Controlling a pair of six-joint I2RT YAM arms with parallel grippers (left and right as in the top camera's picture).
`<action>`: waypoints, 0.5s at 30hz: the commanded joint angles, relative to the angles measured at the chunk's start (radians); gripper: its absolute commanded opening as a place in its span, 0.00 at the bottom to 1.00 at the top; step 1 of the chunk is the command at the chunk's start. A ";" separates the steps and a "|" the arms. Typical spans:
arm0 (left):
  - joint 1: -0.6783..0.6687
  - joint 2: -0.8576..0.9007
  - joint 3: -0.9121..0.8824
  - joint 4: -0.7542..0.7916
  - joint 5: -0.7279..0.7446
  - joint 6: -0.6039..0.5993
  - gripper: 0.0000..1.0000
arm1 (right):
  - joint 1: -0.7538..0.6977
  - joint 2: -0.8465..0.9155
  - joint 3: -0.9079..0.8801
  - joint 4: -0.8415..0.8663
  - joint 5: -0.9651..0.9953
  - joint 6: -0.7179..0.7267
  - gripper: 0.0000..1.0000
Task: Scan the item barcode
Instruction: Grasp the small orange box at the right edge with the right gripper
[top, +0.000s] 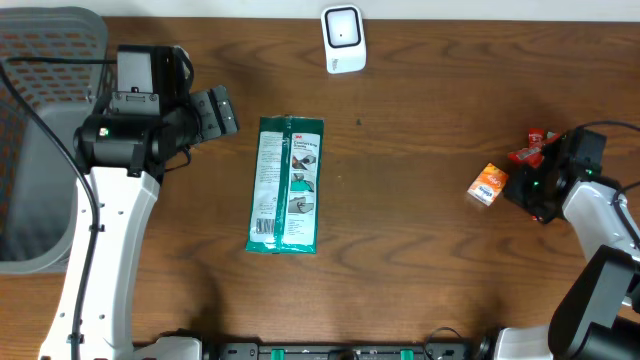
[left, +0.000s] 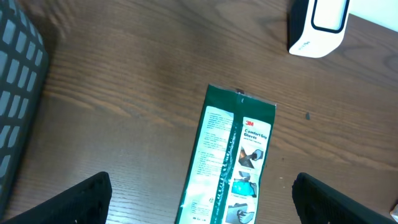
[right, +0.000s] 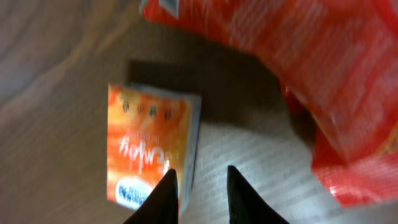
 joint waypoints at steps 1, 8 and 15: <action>0.004 -0.002 0.003 0.000 -0.006 0.009 0.93 | -0.004 0.002 -0.039 0.067 -0.052 0.016 0.23; 0.004 -0.002 0.003 0.000 -0.006 0.009 0.93 | -0.002 0.002 -0.071 0.129 -0.151 0.018 0.29; 0.004 -0.002 0.003 0.000 -0.006 0.010 0.93 | -0.002 0.002 -0.093 0.134 -0.090 0.030 0.32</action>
